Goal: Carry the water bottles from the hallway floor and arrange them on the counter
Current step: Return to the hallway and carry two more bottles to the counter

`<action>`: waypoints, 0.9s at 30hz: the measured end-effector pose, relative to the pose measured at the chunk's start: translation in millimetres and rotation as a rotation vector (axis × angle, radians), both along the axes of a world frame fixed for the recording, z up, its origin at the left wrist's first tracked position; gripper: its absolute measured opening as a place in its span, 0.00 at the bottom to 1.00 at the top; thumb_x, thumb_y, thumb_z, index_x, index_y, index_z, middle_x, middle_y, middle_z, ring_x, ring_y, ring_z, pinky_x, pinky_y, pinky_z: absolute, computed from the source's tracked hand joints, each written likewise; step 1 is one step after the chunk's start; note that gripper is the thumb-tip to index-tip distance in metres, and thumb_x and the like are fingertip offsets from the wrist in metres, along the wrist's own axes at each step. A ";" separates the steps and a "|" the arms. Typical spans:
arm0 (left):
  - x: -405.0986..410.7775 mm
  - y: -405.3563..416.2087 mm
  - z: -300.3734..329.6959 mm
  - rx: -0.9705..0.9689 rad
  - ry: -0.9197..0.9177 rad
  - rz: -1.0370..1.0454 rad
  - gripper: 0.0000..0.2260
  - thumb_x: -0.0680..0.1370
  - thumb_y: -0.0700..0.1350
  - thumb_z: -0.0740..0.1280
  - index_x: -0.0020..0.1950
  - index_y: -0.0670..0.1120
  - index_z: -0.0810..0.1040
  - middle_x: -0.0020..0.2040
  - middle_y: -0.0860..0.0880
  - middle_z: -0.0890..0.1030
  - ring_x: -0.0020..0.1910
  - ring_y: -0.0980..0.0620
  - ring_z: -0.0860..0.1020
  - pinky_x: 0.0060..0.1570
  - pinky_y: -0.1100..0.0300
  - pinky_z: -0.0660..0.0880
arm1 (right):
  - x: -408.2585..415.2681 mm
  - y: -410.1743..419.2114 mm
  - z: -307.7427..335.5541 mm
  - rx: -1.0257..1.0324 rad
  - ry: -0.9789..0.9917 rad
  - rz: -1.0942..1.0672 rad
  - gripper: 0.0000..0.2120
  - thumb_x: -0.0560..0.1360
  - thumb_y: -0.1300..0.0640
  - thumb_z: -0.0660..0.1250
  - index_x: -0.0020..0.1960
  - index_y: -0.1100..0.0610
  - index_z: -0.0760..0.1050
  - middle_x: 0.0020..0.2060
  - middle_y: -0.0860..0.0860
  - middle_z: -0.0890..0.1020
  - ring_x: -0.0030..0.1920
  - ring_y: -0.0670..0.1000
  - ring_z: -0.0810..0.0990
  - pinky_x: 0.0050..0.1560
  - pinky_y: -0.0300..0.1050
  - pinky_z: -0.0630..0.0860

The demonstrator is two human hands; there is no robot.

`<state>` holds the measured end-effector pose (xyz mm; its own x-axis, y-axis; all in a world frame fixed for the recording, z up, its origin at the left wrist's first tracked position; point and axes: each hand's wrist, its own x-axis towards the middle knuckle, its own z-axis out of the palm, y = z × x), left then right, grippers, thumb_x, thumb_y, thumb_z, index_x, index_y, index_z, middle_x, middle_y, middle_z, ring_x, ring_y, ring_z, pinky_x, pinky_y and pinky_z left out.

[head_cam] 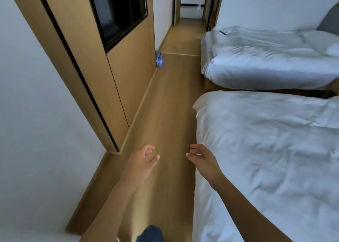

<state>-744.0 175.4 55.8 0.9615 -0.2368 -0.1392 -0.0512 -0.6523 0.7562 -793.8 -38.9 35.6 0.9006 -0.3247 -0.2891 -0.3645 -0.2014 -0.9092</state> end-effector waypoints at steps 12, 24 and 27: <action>289.8 -71.7 -15.9 -0.014 0.050 -0.038 0.14 0.78 0.45 0.69 0.62 0.45 0.75 0.59 0.48 0.78 0.61 0.51 0.76 0.59 0.59 0.72 | 287.6 -60.8 -22.4 -0.026 0.038 -0.011 0.17 0.76 0.52 0.71 0.64 0.51 0.75 0.54 0.48 0.80 0.55 0.48 0.80 0.58 0.45 0.77; 556.0 -148.8 -10.9 -0.049 0.043 -0.066 0.13 0.77 0.46 0.70 0.59 0.46 0.77 0.56 0.50 0.79 0.55 0.52 0.78 0.57 0.58 0.74 | 531.5 -137.3 -21.8 0.027 0.045 -0.079 0.17 0.77 0.54 0.70 0.64 0.51 0.74 0.55 0.49 0.79 0.54 0.46 0.79 0.54 0.41 0.75; 618.3 -181.4 -16.0 -0.071 0.042 -0.044 0.12 0.76 0.44 0.71 0.58 0.45 0.77 0.56 0.47 0.80 0.54 0.50 0.79 0.55 0.58 0.74 | 594.1 -170.2 -28.5 0.009 0.050 -0.075 0.17 0.77 0.53 0.69 0.65 0.52 0.73 0.55 0.49 0.80 0.56 0.48 0.79 0.60 0.47 0.77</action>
